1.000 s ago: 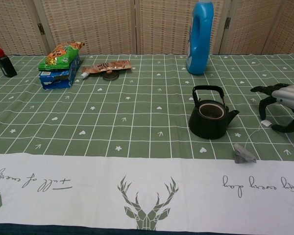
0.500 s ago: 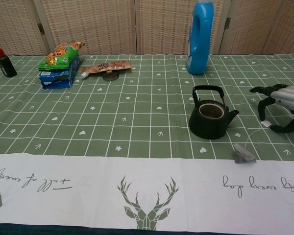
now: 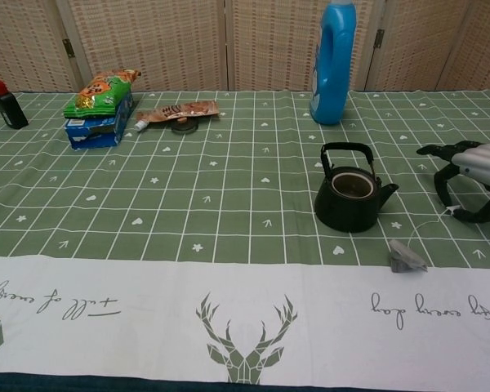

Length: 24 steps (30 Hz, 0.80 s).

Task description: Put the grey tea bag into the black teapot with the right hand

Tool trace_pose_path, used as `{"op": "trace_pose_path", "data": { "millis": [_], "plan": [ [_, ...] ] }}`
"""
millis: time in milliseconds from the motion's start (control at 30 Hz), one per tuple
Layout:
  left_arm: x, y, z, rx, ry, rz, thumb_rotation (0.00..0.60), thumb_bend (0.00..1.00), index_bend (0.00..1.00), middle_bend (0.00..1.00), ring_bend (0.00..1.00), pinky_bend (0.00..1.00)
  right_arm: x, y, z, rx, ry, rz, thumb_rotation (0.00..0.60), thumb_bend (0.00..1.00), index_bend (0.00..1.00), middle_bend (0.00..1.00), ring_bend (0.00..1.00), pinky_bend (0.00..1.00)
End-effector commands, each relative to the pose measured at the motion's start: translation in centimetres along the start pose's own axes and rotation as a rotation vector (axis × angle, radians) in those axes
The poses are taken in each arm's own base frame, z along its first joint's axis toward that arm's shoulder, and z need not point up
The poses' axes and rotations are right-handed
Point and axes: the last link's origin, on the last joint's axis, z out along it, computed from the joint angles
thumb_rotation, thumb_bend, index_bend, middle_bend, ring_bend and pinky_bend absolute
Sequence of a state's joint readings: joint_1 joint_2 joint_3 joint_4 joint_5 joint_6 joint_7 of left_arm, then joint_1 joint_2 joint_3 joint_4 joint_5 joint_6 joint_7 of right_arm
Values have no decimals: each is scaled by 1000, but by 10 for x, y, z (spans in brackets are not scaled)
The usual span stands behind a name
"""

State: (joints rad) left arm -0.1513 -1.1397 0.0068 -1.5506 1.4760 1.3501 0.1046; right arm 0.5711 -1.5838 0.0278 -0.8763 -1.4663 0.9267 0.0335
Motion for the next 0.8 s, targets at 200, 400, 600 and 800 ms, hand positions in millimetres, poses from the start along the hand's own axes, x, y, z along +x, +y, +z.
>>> {"op": "trace_pose_path", "data": {
  "millis": [200,400,600,800],
  "plan": [
    [0,0,0,-1,-1,0,600,156,0,49,39,95,2,2,-1,-4,12,8,600,400,581,11,9,0],
    [-1,1,0,-3,-2,3,600,157,0,49,39,95,10,4,-5,-2,37,17,600,399,581,11,9,0],
    [-1,1,1,-2,-3,5,600,157,0,49,39,95,29,2,-14,20,96,36,600,400,581,11,10,0],
    [-2,1,1,-2,-6,8,600,157,0,49,39,95,56,-4,-26,49,165,72,600,399,581,11,9,0]
  ]
}}
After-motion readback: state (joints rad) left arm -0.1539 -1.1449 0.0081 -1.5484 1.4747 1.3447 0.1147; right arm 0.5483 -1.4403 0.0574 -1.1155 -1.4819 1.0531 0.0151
